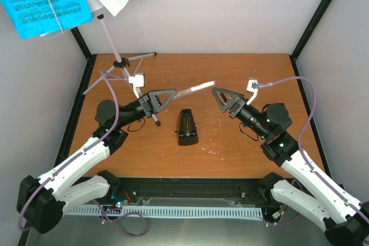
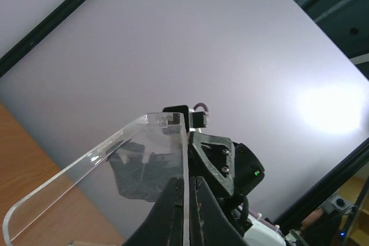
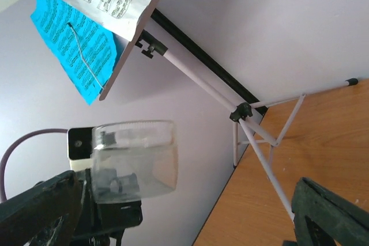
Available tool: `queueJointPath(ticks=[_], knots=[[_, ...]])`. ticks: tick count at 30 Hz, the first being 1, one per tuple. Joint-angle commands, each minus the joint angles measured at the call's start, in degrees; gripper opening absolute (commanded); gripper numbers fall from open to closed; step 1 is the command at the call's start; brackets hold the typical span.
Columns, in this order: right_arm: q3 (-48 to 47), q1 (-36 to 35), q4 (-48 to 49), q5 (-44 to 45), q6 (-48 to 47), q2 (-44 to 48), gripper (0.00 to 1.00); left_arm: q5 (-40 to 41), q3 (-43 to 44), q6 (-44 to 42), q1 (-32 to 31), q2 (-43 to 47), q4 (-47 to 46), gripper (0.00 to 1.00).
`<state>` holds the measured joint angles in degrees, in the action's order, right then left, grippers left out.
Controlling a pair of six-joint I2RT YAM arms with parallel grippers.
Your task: Pack up the instrument practice props
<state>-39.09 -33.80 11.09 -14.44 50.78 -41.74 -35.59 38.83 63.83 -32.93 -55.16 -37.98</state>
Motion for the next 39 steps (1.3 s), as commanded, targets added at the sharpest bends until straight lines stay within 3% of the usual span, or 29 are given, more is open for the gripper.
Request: queueJointPath(ticks=[1,4,8,20,33,39], knots=[[-4.6,-0.6,5.7,-0.3,1.3,-3.7,0.97,0.9,0.5,4.8,-0.5,0.7,-6.5,0.00],[-7.5,-1.2,6.4,-0.5,1.5,-7.4,0.93,1.5,0.3,5.0,-0.5,1.2,-6.4,0.00],[-10.7,-3.8,7.5,-0.6,0.4,-11.0,0.73,1.8,0.2,5.1,-0.5,1.5,-5.6,0.00],[-12.9,-9.4,5.5,5.4,-0.9,-12.8,0.59,2.4,-0.1,3.8,-0.5,2.1,-4.5,0.00],[-12.2,-9.6,5.4,6.9,0.0,-13.4,0.59,1.0,-0.3,3.2,-0.5,1.4,-5.4,0.00],[-11.8,-9.6,5.5,7.3,0.0,-13.4,0.43,0.8,-0.1,2.7,-0.5,1.1,-5.1,0.00]])
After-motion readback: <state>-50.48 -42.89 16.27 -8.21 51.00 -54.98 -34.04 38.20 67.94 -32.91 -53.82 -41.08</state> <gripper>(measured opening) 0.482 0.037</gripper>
